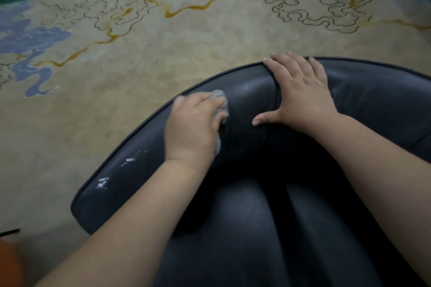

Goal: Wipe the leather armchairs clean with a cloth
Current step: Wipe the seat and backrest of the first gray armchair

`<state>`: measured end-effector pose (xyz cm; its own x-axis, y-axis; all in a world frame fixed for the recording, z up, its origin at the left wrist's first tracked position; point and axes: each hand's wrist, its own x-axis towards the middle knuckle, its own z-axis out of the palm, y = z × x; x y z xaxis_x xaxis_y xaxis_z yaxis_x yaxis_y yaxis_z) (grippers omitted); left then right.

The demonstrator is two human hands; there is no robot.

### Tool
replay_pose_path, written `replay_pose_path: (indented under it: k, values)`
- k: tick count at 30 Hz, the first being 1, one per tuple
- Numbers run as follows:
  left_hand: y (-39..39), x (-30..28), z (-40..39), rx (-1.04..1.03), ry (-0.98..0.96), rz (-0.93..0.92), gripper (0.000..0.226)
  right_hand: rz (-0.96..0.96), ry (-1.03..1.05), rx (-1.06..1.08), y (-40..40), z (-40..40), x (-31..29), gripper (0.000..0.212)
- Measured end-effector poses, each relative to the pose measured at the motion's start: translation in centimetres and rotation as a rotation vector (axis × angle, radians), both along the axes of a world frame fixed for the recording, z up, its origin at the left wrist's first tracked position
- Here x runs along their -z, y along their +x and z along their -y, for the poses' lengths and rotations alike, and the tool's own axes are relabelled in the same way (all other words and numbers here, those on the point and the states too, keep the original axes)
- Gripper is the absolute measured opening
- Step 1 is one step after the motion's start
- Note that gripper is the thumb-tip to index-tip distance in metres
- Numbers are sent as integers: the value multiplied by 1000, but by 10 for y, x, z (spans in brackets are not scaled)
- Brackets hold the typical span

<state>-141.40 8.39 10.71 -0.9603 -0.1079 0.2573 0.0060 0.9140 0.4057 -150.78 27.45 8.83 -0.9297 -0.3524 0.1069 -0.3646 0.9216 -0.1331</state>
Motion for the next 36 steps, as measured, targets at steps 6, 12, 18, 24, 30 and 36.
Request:
replay_pose_path:
  k: [6, 12, 18, 24, 30, 36]
  values:
    - [35, 11, 31, -109, -1, -20, 18, 29, 21, -9, 3, 0, -6, 131]
    - [20, 2, 23, -54, -8, -47, 19, 87, 15, -196, 20, 41, -16, 126]
    - [34, 10, 45, -42, -56, -36, 27, 96, 0, -347, 39, 103, -1, 123]
    - [98, 20, 91, -177, -50, -60, 19, 105, 18, -329, 40, 104, -2, 123]
    - [62, 18, 58, -135, 3, -44, 19, 97, 32, -291, 53, 106, 4, 129]
    - [132, 28, 112, -236, 29, -34, 24, 111, 13, -244, 58, 109, 2, 128]
